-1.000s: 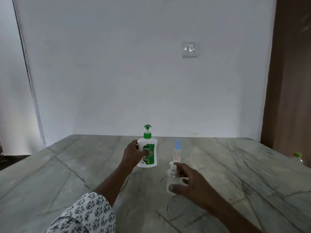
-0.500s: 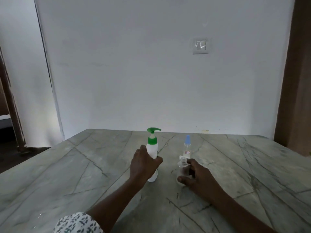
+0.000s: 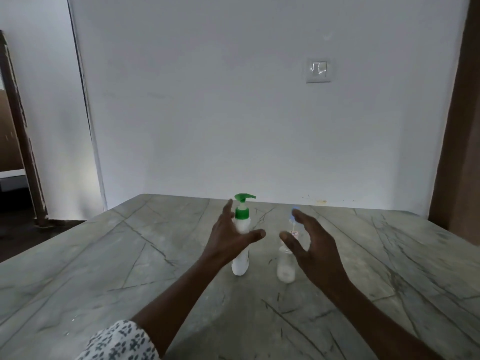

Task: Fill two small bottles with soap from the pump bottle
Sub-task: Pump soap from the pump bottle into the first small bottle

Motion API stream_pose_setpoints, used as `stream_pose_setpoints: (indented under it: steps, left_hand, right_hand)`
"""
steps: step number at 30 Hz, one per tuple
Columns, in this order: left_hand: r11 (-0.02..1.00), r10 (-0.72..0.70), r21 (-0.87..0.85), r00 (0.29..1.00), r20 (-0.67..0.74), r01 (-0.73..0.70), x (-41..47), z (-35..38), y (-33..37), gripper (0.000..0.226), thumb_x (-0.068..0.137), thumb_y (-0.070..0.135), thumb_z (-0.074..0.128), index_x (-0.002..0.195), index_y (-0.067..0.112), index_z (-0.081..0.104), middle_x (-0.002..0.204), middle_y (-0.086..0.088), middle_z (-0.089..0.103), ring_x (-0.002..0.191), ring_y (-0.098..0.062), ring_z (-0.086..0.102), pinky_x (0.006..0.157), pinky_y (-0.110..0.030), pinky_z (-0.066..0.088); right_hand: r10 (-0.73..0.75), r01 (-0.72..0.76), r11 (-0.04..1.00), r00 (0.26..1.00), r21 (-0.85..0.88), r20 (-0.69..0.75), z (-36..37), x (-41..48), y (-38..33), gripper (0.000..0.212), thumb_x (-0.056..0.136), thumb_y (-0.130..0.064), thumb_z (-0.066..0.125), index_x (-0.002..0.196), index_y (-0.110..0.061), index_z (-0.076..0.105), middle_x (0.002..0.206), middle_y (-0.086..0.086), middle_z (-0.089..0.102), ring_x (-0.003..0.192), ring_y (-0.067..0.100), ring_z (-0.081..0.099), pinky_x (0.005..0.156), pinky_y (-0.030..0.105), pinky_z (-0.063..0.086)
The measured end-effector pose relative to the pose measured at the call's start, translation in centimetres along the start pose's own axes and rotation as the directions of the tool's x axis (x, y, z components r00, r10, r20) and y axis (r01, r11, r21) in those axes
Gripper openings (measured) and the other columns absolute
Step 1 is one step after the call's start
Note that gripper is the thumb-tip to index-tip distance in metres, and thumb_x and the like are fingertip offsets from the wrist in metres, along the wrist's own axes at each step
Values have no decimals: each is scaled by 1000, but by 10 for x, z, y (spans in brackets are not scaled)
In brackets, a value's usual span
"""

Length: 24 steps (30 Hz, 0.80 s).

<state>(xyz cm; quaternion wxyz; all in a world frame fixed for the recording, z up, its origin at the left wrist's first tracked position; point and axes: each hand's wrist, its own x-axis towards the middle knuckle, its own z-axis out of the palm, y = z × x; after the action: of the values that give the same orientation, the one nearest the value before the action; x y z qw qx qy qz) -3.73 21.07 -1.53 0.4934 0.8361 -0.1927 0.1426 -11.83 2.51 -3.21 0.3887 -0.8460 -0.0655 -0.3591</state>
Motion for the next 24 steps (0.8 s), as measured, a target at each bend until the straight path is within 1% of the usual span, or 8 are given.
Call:
stream_pose_setpoints:
  steps: [3,6,8,10,14,19,21,24]
  left_hand:
    - [992,-46,-116,999,25,49,-1,13,-11,86,68,50,79,140,31,35,129,1,58,112,-22,58,96,-48,50]
    - [982,-55,-182,998,16,57,2,19,-19,50,73,34,73,118,28,50,104,1,64,94,-21,63,84,-45,56]
    - [984,-50,-171,999,3,50,3,22,-20,41,77,25,71,112,24,51,98,0,64,89,-22,63,80,-41,56]
    - [985,-29,-168,1000,-11,26,1,24,-20,38,78,20,71,109,24,51,95,1,64,86,-19,63,77,-37,57]
    - [985,3,-173,1000,-19,-6,-1,26,-23,36,78,18,70,107,24,50,91,3,63,82,-17,63,74,-34,56]
    - [987,13,-160,999,-51,-21,-3,27,-23,36,77,21,70,106,25,49,89,3,63,81,-19,63,73,-36,56]
    - [989,18,-148,999,-30,-22,-4,25,-23,44,77,29,72,113,27,48,96,4,64,87,-20,63,76,-35,56]
    - [958,22,-285,993,114,12,-6,15,-19,86,72,65,67,143,33,30,133,3,55,116,-17,57,100,-41,47]
  right_hand:
    - [-67,62,997,994,53,85,0,32,-33,63,86,-50,65,140,-24,49,138,-13,52,124,-4,42,102,18,29]
    - [-45,19,992,978,125,204,13,69,-50,62,82,-45,72,137,-21,55,133,-10,61,120,-3,52,105,23,40]
    - [-20,-27,985,964,171,266,26,86,-53,60,80,-41,76,133,-17,59,127,-3,67,116,5,61,105,30,46]
    - [-7,-55,977,957,204,290,35,94,-54,48,81,-35,77,124,-16,67,118,0,71,110,8,65,99,28,49]
    - [4,-91,955,956,283,293,44,97,-47,28,83,-27,76,109,-17,75,105,-1,76,105,9,68,96,27,50]
    - [2,-119,932,946,342,323,45,100,-40,28,83,-25,76,110,-16,75,102,1,77,106,14,69,104,41,49]
    - [18,-139,933,939,331,343,43,98,-43,39,81,-29,78,117,-17,71,108,1,75,109,12,67,105,41,48]
    - [49,-149,944,945,293,322,30,89,-51,78,70,-54,77,137,-22,54,123,1,69,113,8,64,106,37,46]
